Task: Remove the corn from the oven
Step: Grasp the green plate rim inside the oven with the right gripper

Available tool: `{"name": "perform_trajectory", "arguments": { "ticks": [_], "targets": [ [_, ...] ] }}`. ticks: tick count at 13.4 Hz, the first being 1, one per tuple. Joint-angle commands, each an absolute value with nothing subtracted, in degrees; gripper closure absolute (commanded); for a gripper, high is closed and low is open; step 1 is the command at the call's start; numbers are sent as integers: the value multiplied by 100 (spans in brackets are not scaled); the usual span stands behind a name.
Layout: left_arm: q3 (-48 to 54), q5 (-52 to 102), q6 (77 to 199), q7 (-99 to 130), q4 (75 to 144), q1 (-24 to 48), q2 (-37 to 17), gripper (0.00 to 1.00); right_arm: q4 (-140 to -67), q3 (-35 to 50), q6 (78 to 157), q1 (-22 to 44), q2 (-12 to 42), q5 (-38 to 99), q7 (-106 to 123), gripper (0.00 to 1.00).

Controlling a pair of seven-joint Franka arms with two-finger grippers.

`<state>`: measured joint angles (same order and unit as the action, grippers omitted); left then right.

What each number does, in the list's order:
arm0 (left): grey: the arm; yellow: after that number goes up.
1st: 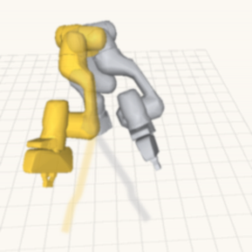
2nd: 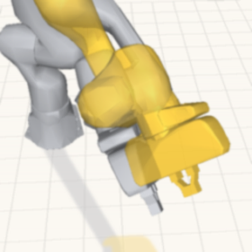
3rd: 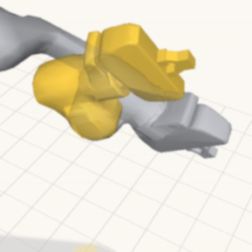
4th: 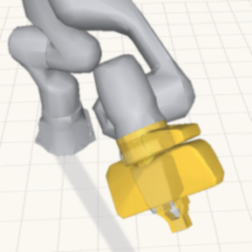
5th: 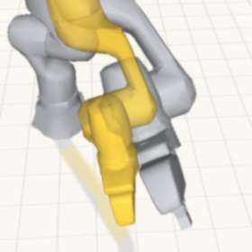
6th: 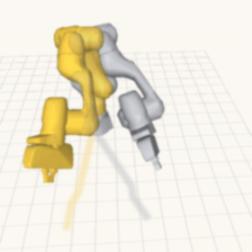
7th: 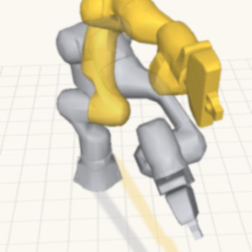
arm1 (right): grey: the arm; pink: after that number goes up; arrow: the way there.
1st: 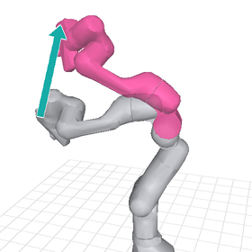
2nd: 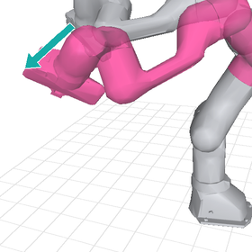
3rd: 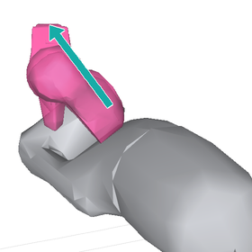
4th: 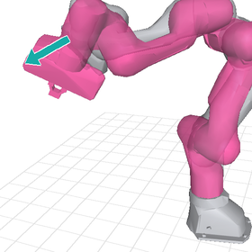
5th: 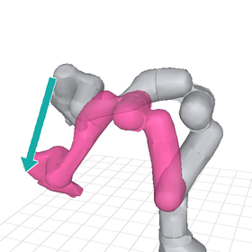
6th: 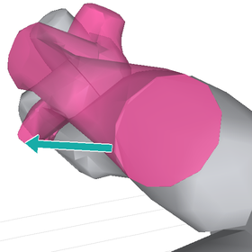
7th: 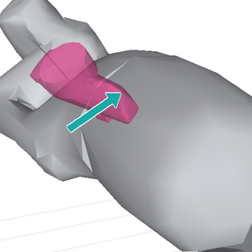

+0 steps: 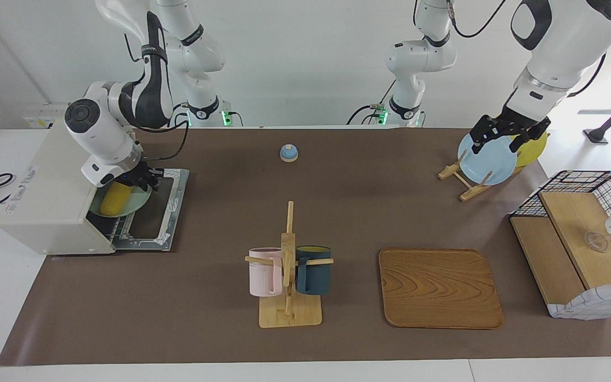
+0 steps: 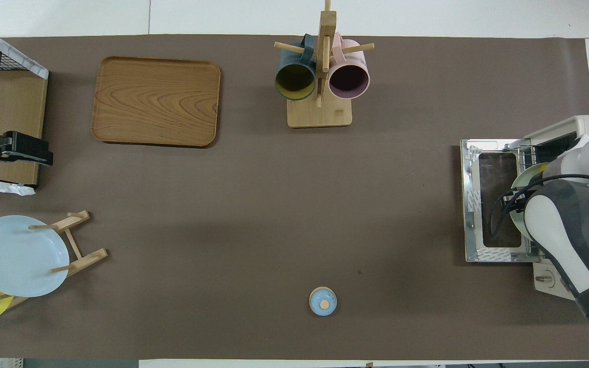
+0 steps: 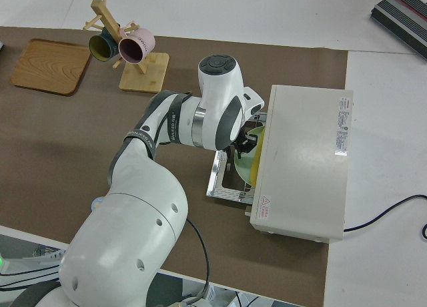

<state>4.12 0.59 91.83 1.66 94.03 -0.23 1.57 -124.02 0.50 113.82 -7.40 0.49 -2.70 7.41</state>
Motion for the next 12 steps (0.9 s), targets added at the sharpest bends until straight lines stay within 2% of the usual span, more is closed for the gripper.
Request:
{"name": "perform_trajectory", "arguments": {
  "ticks": [1,6,7,8,9,12],
  "targets": [
    [378,114,9299,167,9624,26,334,0,-12594,97,11461,-940,-114,-360,896,70],
    [378,114,9325,158,9729,26,387,0,-12963,97,11838,-993,-228,-352,905,70],
    [378,114,9334,158,9729,26,387,0,-12990,97,11865,-993,-237,-352,897,76],
    [378,114,9343,158,9729,26,387,0,-13016,97,11874,-1002,-237,-360,905,90],
    [378,114,9343,158,9729,26,387,0,-13017,97,11874,-1011,-237,-360,914,100],
    [378,114,9334,167,9721,44,387,0,-12956,149,11813,-845,-237,-561,862,100]
  ]
}}
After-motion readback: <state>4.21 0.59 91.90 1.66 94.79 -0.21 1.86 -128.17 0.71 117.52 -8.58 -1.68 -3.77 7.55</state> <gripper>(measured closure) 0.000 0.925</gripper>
